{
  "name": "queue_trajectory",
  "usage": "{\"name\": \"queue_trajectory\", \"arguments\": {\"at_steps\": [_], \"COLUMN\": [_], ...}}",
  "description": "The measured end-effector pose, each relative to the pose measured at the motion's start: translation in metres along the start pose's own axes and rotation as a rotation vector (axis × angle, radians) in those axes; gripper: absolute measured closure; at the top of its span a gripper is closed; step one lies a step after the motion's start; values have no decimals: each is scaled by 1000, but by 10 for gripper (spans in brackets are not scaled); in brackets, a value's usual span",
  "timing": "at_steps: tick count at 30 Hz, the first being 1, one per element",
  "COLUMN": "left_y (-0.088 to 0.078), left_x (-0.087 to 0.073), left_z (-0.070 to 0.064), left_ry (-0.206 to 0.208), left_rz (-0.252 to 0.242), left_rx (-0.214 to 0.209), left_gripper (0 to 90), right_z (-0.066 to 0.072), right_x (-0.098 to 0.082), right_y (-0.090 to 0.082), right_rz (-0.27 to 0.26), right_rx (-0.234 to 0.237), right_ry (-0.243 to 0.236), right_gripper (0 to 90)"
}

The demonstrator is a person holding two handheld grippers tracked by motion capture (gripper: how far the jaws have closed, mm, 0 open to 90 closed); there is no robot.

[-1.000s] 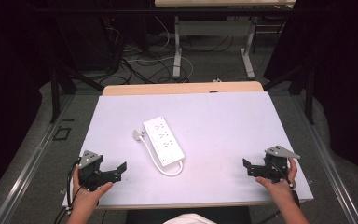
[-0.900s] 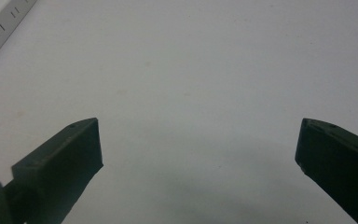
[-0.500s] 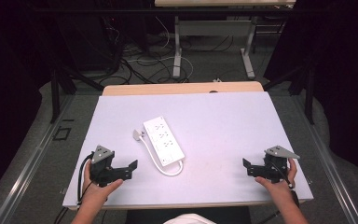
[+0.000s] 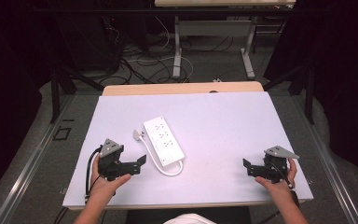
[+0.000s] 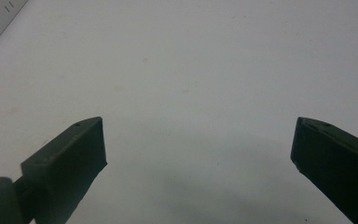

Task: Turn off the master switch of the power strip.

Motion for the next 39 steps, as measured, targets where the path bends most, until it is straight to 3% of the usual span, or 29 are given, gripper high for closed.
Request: {"name": "queue_trajectory", "arguments": {"at_steps": [14,21,30,33,39], "left_y": [9,14,22,24,30], "left_x": [18,21,24,23,26], "left_z": [-16,-23,-31,-34,-39], "left_ry": [31,21,41,34,49], "left_rz": [-18,-14,-14,3,-13], "left_rx": [-13,-28,-28,-45,-55], "left_gripper": [109,195,338,350,352], "right_z": [0,-2,-2,-2,-2], "right_x": [0,-1,-2,-2,-2], "right_y": [-1,0,0,0,1], "right_rz": [5,5,8,9,8], "right_rx": [9,-3,-4,-2,-1], "right_ry": [-1,-8,-7,-5,-14], "right_gripper": [41,51,59,59,60]}}
Point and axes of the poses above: each handheld gripper's, and its own axes: y roughly forward along the jaws, x roughly out of its top, z roughly to its left, the point moved 9 cm from there along y, roughly forward along the jaws, and after that the axes turned 4 degrees about -y, right-handed, at the moved point
